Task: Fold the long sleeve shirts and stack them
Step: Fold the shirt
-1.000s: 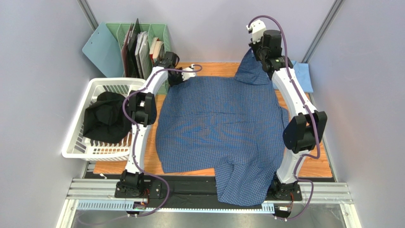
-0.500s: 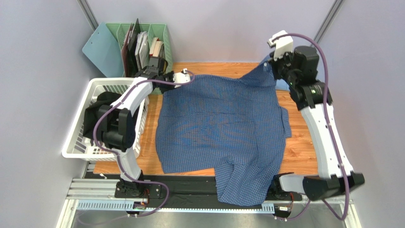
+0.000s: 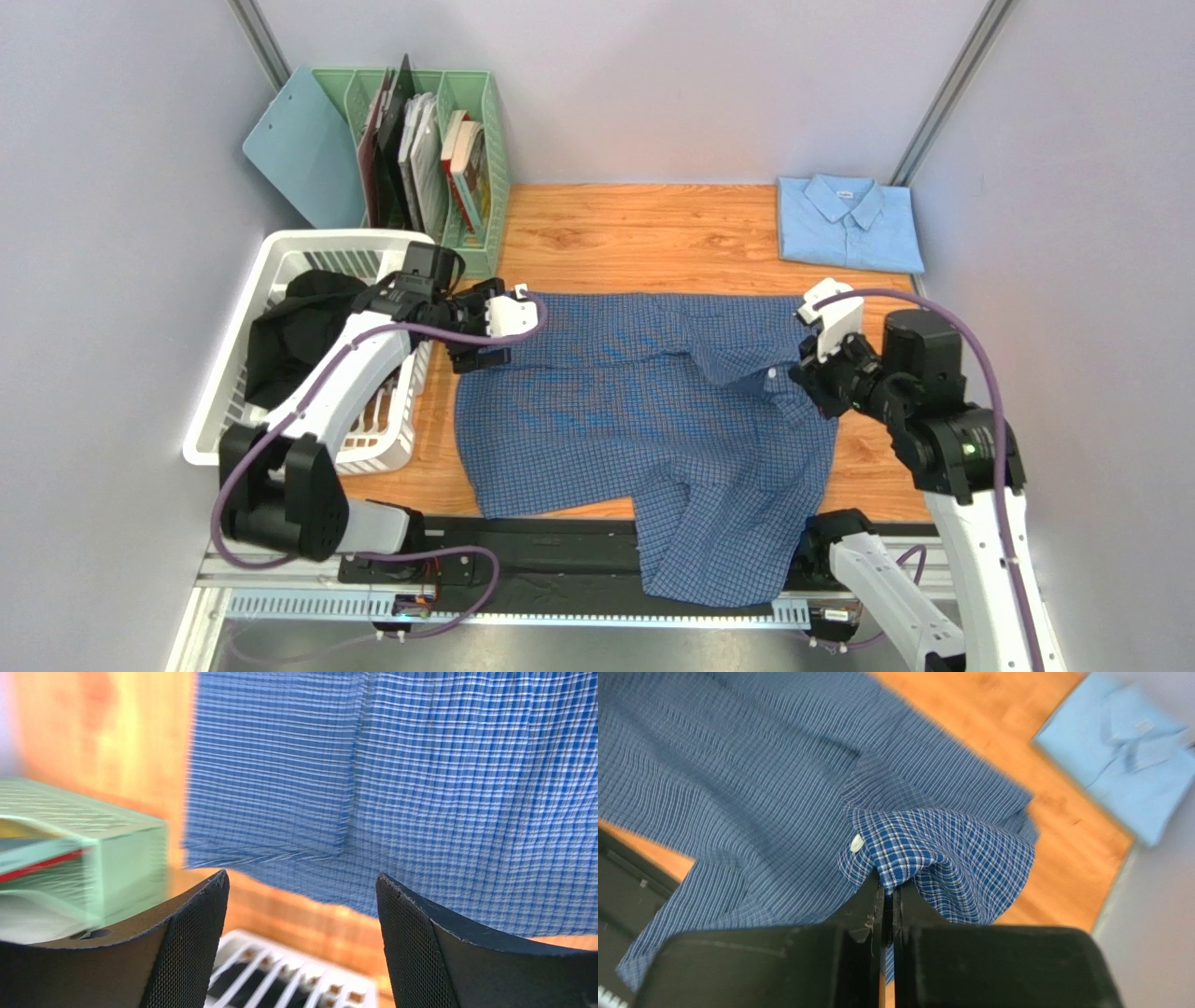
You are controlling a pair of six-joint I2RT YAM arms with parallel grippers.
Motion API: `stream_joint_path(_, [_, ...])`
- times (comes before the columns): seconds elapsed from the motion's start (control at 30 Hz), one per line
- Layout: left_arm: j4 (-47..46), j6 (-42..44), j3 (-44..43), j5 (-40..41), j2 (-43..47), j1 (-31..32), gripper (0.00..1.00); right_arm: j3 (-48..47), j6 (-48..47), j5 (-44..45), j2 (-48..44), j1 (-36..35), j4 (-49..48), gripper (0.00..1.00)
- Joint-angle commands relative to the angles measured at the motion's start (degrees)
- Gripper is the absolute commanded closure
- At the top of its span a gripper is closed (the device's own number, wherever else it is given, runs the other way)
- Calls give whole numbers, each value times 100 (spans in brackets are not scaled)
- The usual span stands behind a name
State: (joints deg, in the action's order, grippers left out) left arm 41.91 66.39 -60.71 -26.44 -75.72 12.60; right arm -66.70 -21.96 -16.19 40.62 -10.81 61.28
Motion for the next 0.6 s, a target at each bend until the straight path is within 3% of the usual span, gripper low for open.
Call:
stream_joint_path(0.0, [140, -513, -300, -274, -897, -47, 18, 306, -72, -210, 200, -18, 78, 100])
stream_joint_path(0.1, [265, -583, -581, -266, -1399, -38, 18, 368, -142, -122, 280, -18, -28, 100])
stream_joint_path(0.33, [318, -215, -820, 59, -2148, 84, 36, 202, -142, -8, 525, -18, -186, 100])
stream_joint_path(0.57, [204, -3, -837, 630, -2702, 190, 39, -167, -274, 107, 877, -18, -327, 100])
